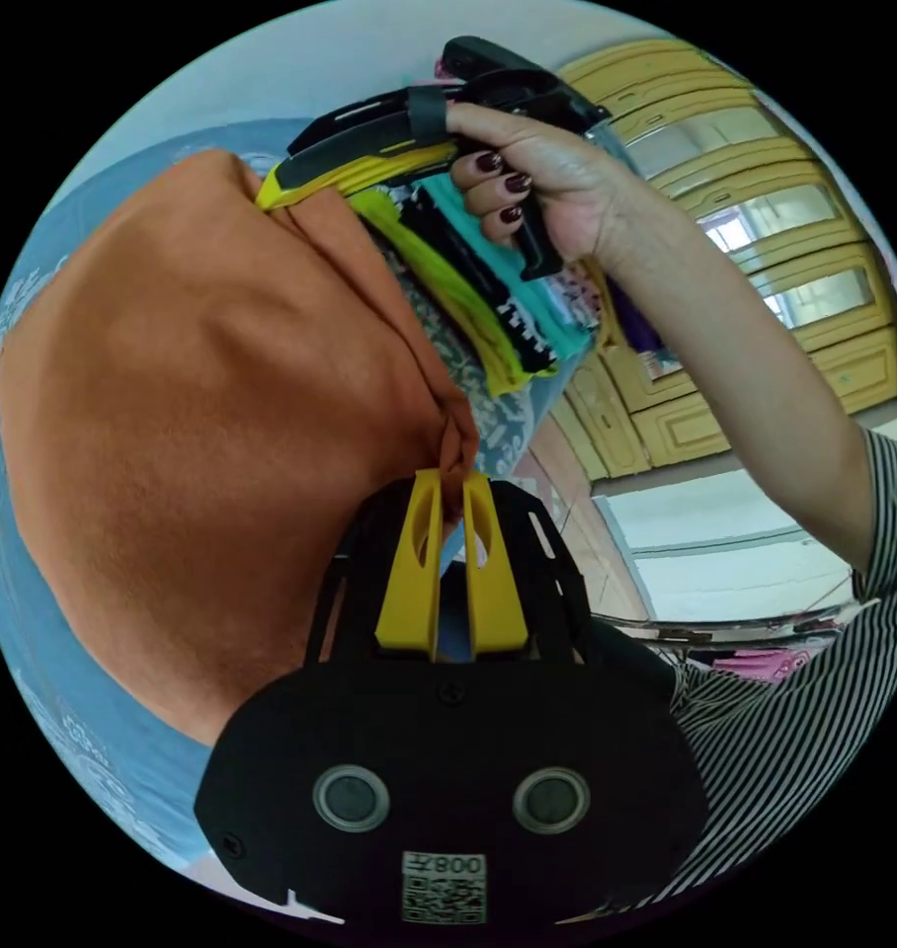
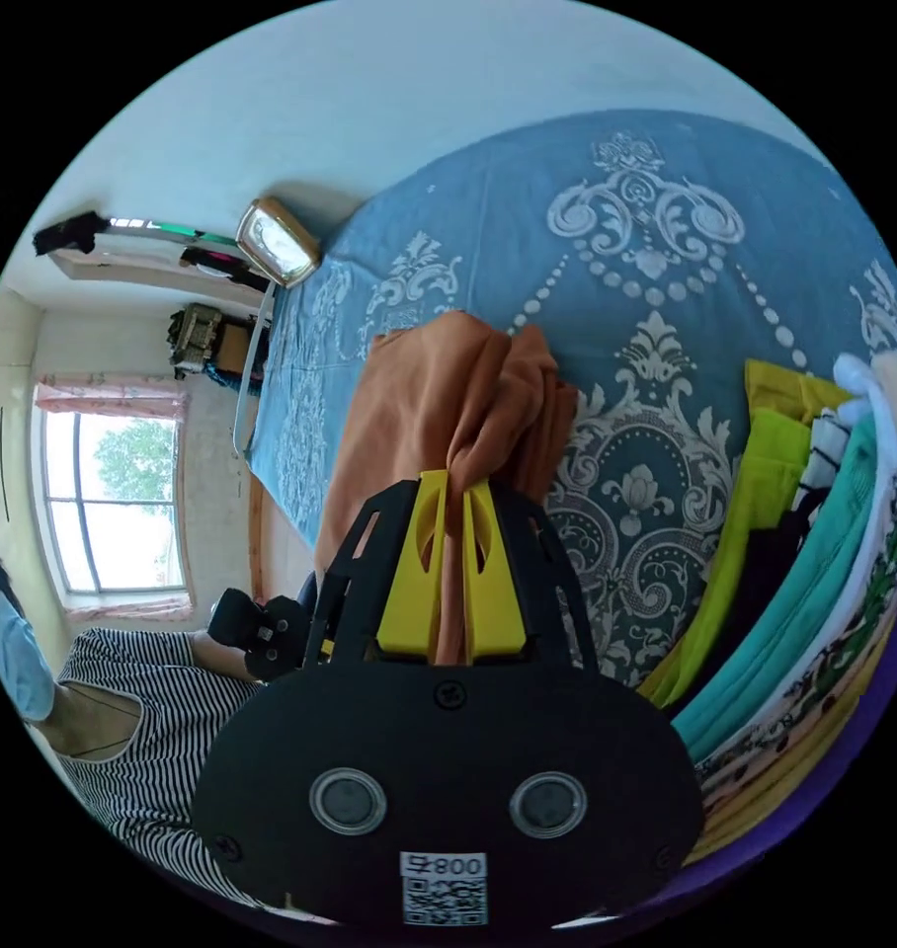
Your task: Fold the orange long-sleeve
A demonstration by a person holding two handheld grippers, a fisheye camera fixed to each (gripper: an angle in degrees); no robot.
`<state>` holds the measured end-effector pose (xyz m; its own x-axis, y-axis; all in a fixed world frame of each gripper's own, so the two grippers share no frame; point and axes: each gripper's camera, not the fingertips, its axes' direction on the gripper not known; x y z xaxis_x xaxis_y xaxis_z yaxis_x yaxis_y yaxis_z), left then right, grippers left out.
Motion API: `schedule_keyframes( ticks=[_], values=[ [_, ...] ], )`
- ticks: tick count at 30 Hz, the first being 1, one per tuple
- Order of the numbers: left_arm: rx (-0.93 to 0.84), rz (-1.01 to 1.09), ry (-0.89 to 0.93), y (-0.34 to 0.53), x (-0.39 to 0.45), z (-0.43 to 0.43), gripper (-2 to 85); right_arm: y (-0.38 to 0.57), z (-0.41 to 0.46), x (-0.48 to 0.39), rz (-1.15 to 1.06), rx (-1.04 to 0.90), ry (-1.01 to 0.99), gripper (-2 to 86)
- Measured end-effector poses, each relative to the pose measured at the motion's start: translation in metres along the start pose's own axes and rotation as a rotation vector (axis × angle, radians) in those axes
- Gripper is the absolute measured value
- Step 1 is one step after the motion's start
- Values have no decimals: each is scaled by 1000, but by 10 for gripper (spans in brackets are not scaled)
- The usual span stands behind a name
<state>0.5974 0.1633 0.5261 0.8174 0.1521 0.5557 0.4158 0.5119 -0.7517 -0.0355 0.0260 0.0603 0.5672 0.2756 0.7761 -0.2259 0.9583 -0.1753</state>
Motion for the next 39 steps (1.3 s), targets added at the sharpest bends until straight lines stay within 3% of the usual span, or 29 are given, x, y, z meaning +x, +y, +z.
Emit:
schedule_keyframes(
  ticks=[8, 15, 22, 28, 32, 35, 39],
  values=[
    [-6, -38, 26, -18, 21, -18, 54, 40, -13, 47, 35, 80, -18, 46],
    [8, -47, 17, -21, 42, -35, 65, 80, -27, -8, -116, 207, 236, 11],
    [10, -5, 16, -16, 69, -52, 66, 66, 54, -15, -153, 33, 550, 2],
    [149, 99, 68, -4, 102, -111, 36, 84, 58, -2, -153, 41, 468, 1],
    [273, 3, -150, 1, 65, -165, 20, 104, 42, -12, -159, 111, 454, 2],
    [258, -123, -234, 4, 19, -170, 11, 121, 31, -29, -192, 192, 492, 2],
    [200, -148, -149, 6, -9, -144, 4, 121, 38, -40, -204, 213, 531, 2]
  ],
)
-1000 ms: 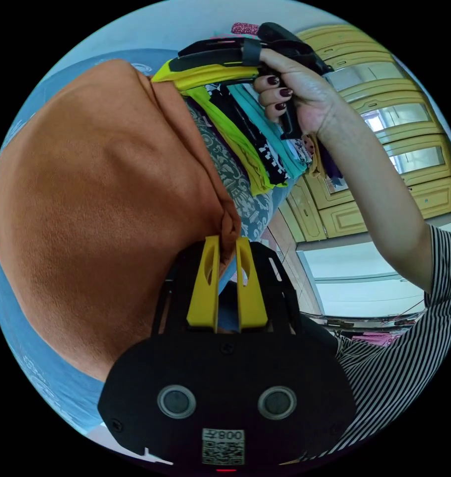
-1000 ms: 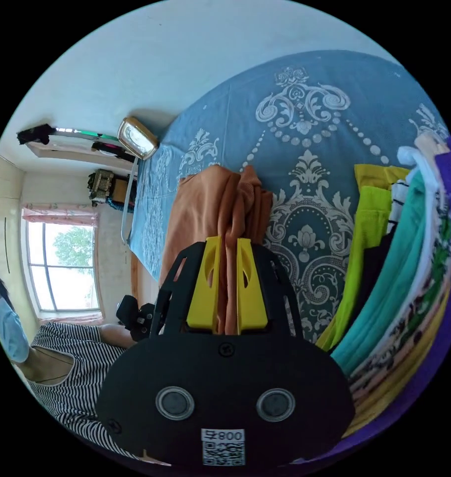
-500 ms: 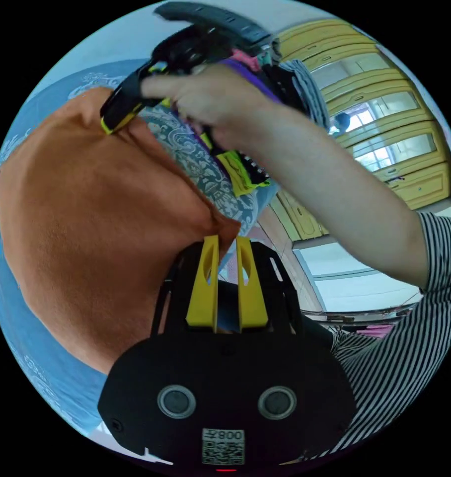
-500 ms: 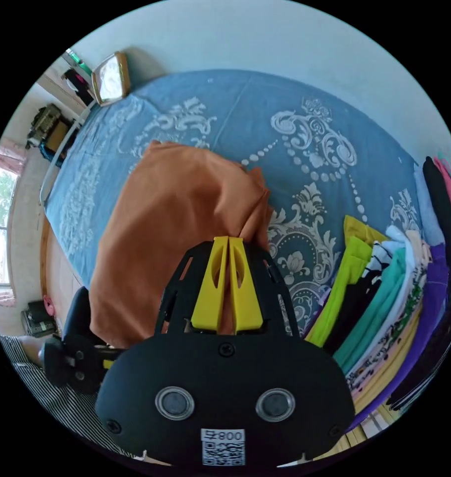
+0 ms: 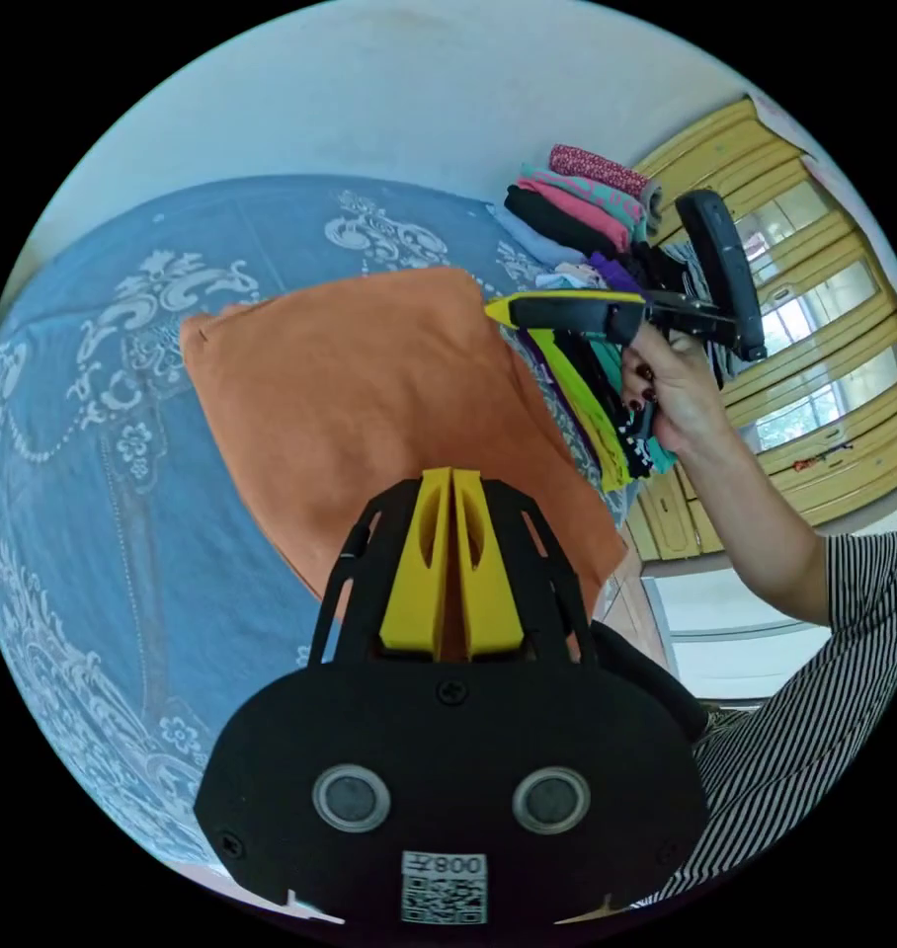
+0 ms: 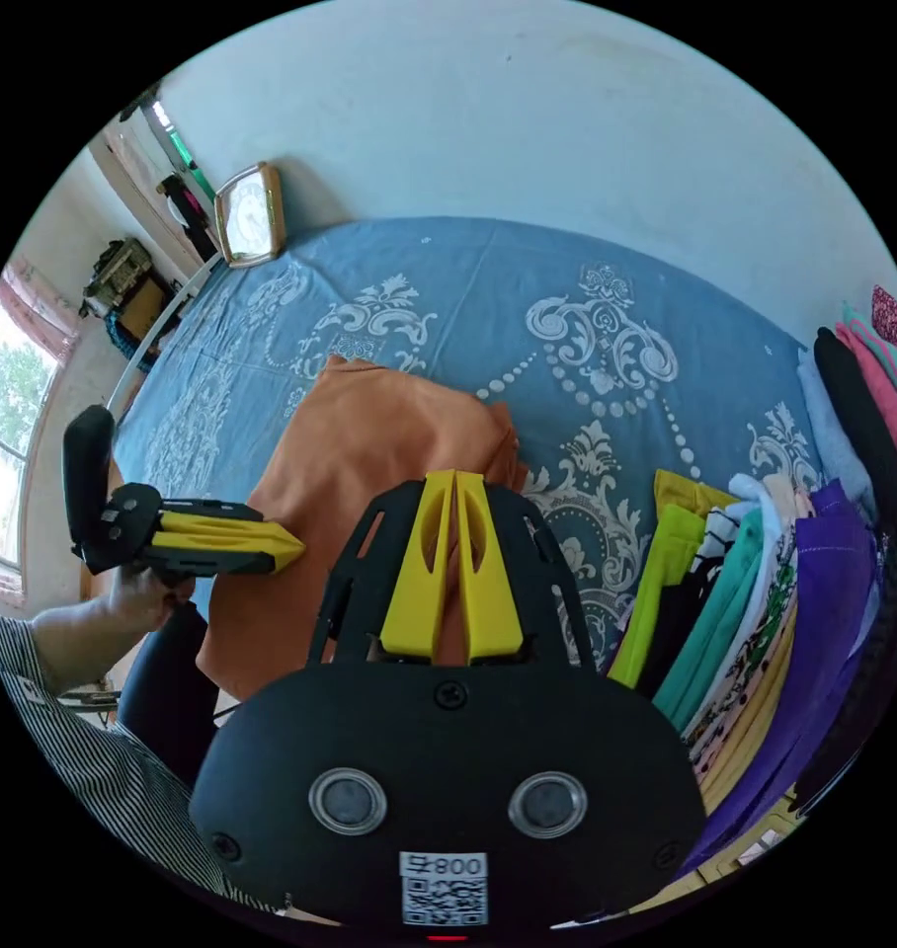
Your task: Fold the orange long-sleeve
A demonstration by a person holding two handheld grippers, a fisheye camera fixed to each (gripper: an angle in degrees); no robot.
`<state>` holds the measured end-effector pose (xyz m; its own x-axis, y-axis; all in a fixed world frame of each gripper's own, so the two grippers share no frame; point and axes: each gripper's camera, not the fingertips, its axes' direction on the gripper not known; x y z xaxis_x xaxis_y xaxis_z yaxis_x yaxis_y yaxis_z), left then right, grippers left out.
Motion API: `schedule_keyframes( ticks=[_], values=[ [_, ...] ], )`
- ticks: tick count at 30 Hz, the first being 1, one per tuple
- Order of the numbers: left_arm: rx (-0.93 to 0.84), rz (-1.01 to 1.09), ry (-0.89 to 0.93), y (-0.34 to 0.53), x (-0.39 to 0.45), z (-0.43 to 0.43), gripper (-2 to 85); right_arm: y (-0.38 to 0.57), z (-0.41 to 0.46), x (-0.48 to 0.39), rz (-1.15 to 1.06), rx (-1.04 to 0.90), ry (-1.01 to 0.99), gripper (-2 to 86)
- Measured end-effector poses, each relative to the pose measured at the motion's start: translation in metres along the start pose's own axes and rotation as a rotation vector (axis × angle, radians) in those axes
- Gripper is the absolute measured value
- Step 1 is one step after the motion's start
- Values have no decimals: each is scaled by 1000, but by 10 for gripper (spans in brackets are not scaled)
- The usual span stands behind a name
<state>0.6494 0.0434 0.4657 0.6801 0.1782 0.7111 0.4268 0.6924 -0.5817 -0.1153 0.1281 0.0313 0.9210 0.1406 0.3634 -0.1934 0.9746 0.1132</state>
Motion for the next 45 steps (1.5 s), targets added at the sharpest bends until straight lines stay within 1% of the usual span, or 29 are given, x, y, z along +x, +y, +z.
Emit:
schedule_keyframes(
  ticks=[3, 5, 10, 14, 17, 19, 20, 22, 23, 25, 30, 32, 35, 37, 39, 41, 43, 45],
  values=[
    [2, 20, -65, 7, 8, 11, 3, 0, 25, -5, -9, -58, 51, 2],
    [7, 36, -90, 11, 13, 13, 2, 4, 32, -7, -5, -54, 44, 2],
    [15, 21, -39, 20, 5, 19, 1, 26, 27, -18, -28, -5, 31, 2],
    [40, 31, -26, 27, 10, 6, 1, 30, 12, -24, -12, -42, 6, 1],
    [144, 67, -74, 33, 16, -18, 2, 37, -12, -30, -1, 60, 7, 1],
    [164, 59, -123, 34, 10, -21, 2, 39, -15, -33, 19, 92, 19, 2],
    [141, 38, -155, 33, 2, -14, 2, 38, -12, -34, 21, 81, 14, 2],
    [76, 19, -188, 32, -12, 7, 2, 35, 12, -34, 47, 0, 1, 2],
    [41, 16, -182, 34, -20, 23, 2, 35, 18, -34, 51, -18, 5, 2],
    [46, -7, -150, 37, -31, 38, 3, 38, 34, -36, 61, -29, 10, 2],
    [48, -24, -100, 41, -44, 47, 3, 44, 36, -48, 39, -74, 14, 2],
    [86, -12, -109, 51, -41, 38, 2, 52, 28, -51, 42, -60, -4, 1],
    [138, 29, -75, 78, -29, 26, 3, 80, -3, -57, 55, 45, -19, 1],
    [136, 45, -53, 97, -23, 27, 3, 118, -27, -70, 44, 122, -74, 1],
    [124, 29, -80, 114, -22, 37, 2, 149, -33, -86, 13, 129, -122, 1],
    [151, -12, -55, 122, -34, 52, 2, 174, -25, -104, -11, 83, -89, 1],
    [135, -22, -12, 115, -46, 65, 2, 192, 5, -118, -33, -38, -39, 1],
    [117, -13, -5, 108, -52, 76, 2, 199, 25, -116, -3, -82, -53, 1]
  ],
)
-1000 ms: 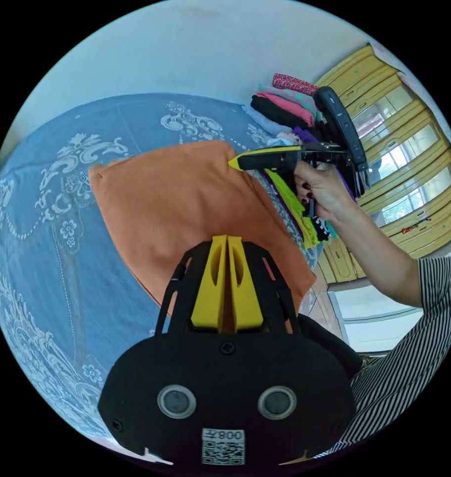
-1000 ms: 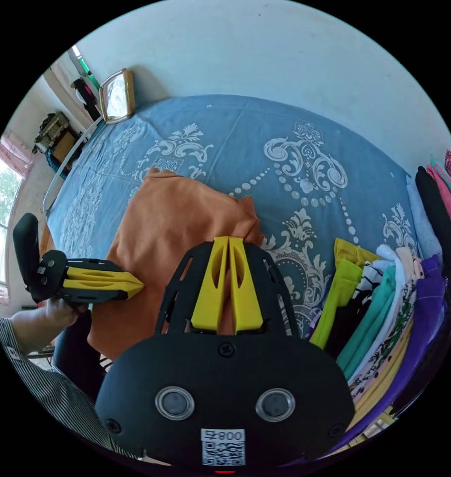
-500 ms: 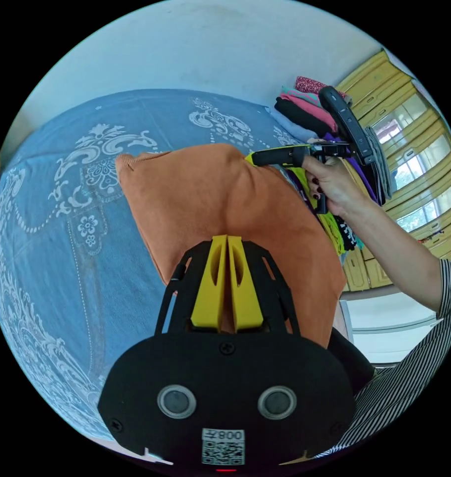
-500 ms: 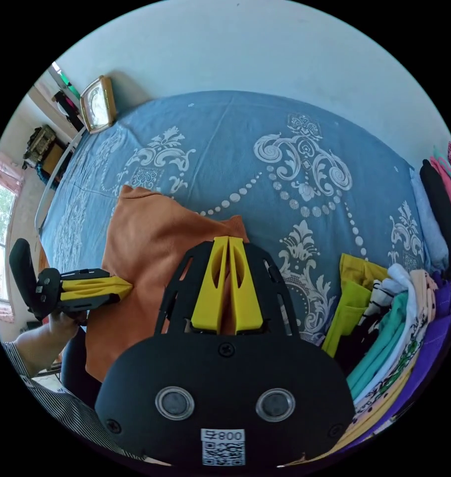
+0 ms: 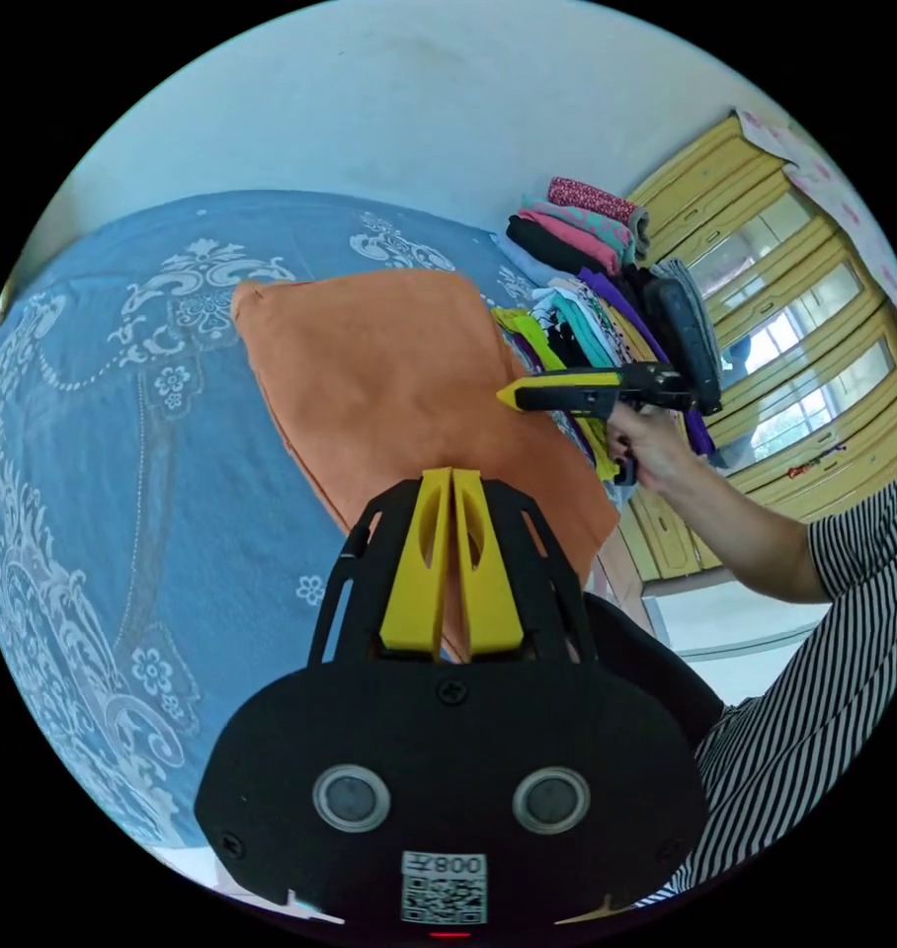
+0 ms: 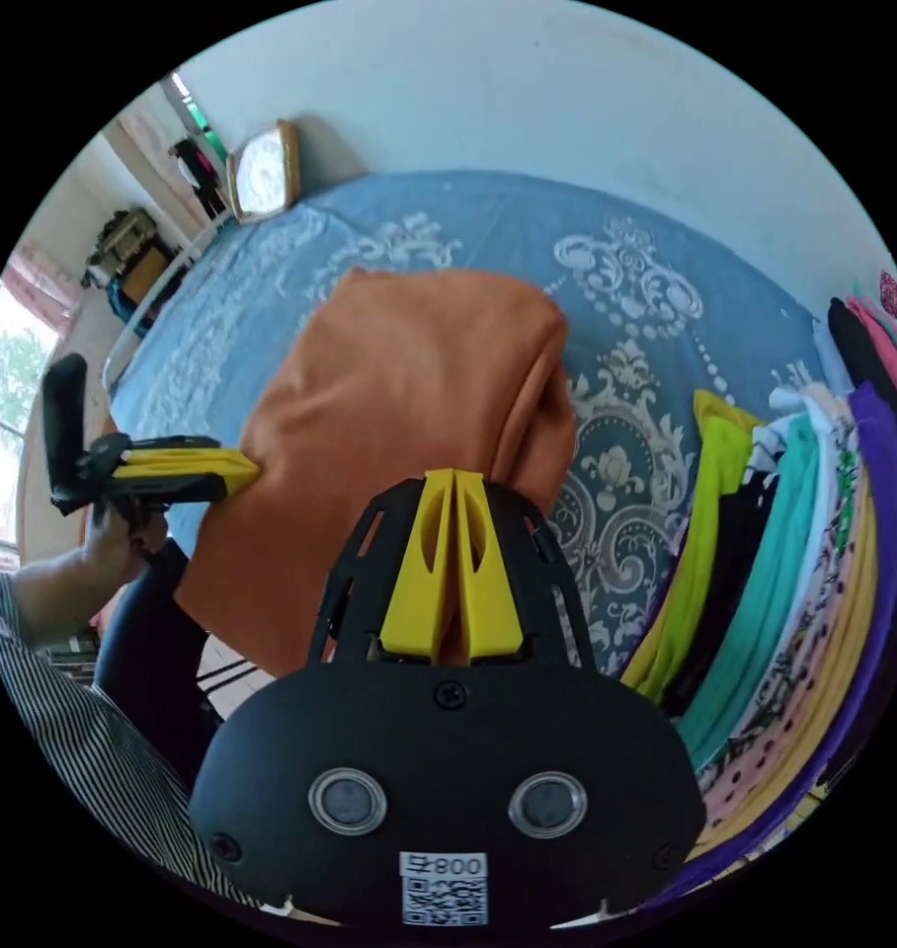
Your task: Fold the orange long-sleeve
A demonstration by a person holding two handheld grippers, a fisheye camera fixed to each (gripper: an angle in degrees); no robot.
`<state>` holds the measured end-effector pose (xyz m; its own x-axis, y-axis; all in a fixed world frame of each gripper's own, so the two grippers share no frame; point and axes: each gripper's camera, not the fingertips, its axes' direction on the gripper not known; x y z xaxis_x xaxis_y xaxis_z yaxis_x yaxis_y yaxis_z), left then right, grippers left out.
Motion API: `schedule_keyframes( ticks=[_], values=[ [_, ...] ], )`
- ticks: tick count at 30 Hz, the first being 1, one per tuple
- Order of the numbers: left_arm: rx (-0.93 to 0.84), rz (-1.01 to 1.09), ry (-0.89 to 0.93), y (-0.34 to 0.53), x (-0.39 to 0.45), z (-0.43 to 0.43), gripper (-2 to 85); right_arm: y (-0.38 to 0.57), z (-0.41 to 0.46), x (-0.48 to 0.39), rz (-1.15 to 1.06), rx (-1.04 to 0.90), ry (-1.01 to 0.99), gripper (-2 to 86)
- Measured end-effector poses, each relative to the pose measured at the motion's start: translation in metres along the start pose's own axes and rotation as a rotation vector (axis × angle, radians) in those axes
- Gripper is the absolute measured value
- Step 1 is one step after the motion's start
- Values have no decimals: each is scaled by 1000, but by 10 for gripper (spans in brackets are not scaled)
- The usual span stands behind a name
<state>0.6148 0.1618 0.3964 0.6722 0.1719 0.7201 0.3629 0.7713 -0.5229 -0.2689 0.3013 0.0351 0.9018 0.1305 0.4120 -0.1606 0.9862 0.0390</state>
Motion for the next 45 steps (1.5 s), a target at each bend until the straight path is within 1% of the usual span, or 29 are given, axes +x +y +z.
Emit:
schedule_keyframes(
  ticks=[3, 5, 8, 10, 11, 13, 14, 16, 19, 21, 23, 26, 27, 29, 31, 32, 34, 35, 36, 39, 45],
  values=[
    [-28, 20, -47, -3, -1, 9, 3, 4, 9, 5, 51, -27, -80, 1],
    [-17, 23, -82, 1, 1, 3, 3, 12, 3, -5, 29, -17, -58, 1],
    [31, 17, -49, 16, 1, -1, 4, 39, -14, -26, -4, 39, -14, 1],
    [-17, -10, -54, 22, -5, 15, 4, 66, -16, -42, -20, 75, -25, 1],
    [-40, -26, -48, 25, -12, 30, 4, 71, -12, -46, -23, 65, -18, 1],
    [-20, -37, -19, 26, -23, 44, 5, 89, 20, -51, -11, -29, -4, 2],
    [-31, -55, 6, 23, -30, 49, 5, 93, 27, -50, -1, -38, -10, 2],
    [-49, -65, 10, 18, -38, 51, 7, 106, 35, -45, 53, -26, -70, 2],
    [-36, -51, -7, 20, -45, 46, 13, 125, 32, -44, 76, -1, -98, 3],
    [-20, -65, 27, 27, -53, 43, 20, 142, 29, -45, 78, 11, -87, 4],
    [-9, -129, 151, 41, -76, 46, 45, 164, 29, -42, 96, 18, -99, 5],
    [8, -242, 238, 62, -105, 55, 79, 209, 31, -31, 167, 39, -158, 10],
    [4, -268, 252, 66, -111, 58, 86, 227, 34, -26, 201, 47, -194, 14],
    [-19, -362, 341, 78, -135, 75, 113, 255, 42, -17, 258, 51, -265, 26],
    [-36, -420, 406, 84, -151, 91, 128, 289, 59, -5, 332, 48, -366, 57],
    [-37, -451, 455, 85, -161, 101, 135, 296, 64, -2, 351, 47, -395, 66],
    [-30, -501, 519, 86, -175, 116, 142, 323, 85, 6, 404, 54, -523, 86],
    [-23, -529, 559, 85, -183, 126, 144, 328, 89, 8, 415, 58, -546, 88],
    [-22, -540, 574, 85, -187, 131, 145, 338, 99, 11, 437, 64, -579, 92],
    [-29, -567, 614, 80, -201, 148, 149, 358, 125, 14, 477, 54, -598, 100],
    [-22, -594, 583, 75, -222, 155, 164, 389, 162, 16, 515, 62, -602, 115]
  ],
)
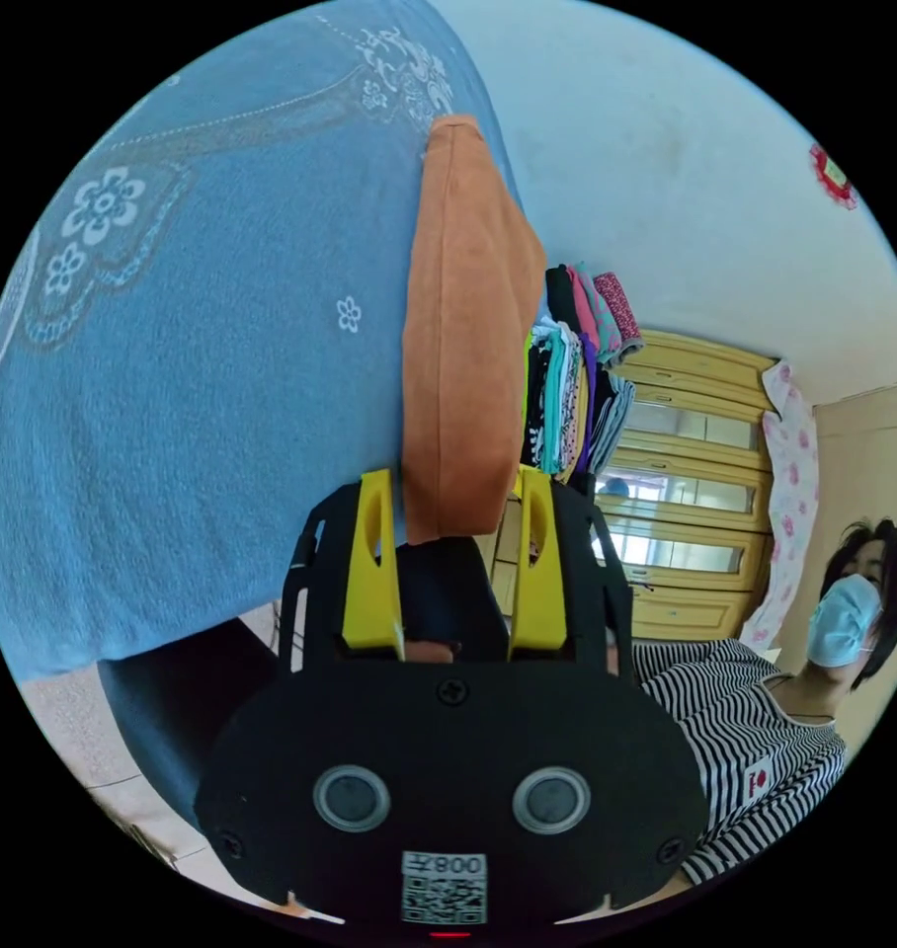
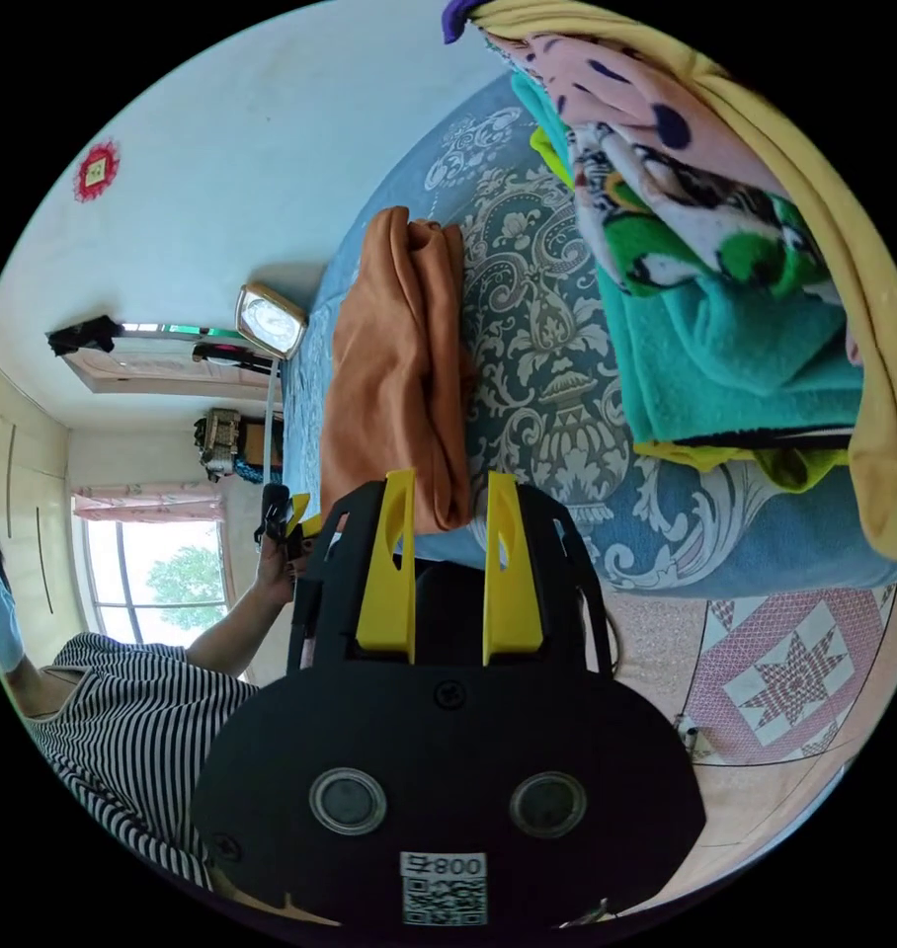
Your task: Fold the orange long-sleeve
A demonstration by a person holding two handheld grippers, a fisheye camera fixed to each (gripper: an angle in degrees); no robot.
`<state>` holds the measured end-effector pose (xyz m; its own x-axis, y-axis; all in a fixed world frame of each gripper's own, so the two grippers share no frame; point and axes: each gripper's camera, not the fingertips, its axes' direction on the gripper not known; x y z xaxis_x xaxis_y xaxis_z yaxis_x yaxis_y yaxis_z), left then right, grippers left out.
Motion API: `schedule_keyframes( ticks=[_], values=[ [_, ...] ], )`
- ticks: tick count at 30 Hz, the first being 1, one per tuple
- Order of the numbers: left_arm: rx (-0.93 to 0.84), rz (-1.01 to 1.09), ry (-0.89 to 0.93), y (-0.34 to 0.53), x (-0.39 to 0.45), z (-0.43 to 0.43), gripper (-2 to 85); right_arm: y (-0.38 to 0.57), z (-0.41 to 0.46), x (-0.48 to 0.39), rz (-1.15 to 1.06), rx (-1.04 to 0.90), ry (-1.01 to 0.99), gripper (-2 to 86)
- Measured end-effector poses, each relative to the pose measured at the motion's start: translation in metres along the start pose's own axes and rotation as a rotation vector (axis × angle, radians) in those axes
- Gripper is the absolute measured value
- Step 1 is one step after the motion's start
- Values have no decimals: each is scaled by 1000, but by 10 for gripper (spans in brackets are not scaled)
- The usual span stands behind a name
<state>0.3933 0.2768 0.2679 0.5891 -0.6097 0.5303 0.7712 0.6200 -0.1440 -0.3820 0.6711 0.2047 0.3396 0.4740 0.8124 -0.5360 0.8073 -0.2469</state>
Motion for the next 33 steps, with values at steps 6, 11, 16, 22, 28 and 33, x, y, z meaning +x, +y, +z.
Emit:
schedule_keyframes(
  ticks=[6, 11, 16, 22, 28, 33],
  values=[
    [-28, 7, 45, -22, -7, 17, 165, 17, 34, 32, 17, -25, -22, 126],
    [-69, 19, 19, -40, -3, 29, 159, 26, 54, 53, 17, -34, -46, 125],
    [-100, 9, 11, -52, -2, 32, 142, 34, 75, 74, 18, -41, -81, 130],
    [-112, -12, 36, -58, 2, 27, 131, 39, 90, 96, 20, -40, -128, 137],
    [-109, -8, 44, -59, 13, 19, 128, 38, 109, 122, 40, -42, -99, 135],
    [-107, -33, 37, -57, 24, 10, 113, 26, 130, 142, 51, -49, -99, 86]
  ],
)
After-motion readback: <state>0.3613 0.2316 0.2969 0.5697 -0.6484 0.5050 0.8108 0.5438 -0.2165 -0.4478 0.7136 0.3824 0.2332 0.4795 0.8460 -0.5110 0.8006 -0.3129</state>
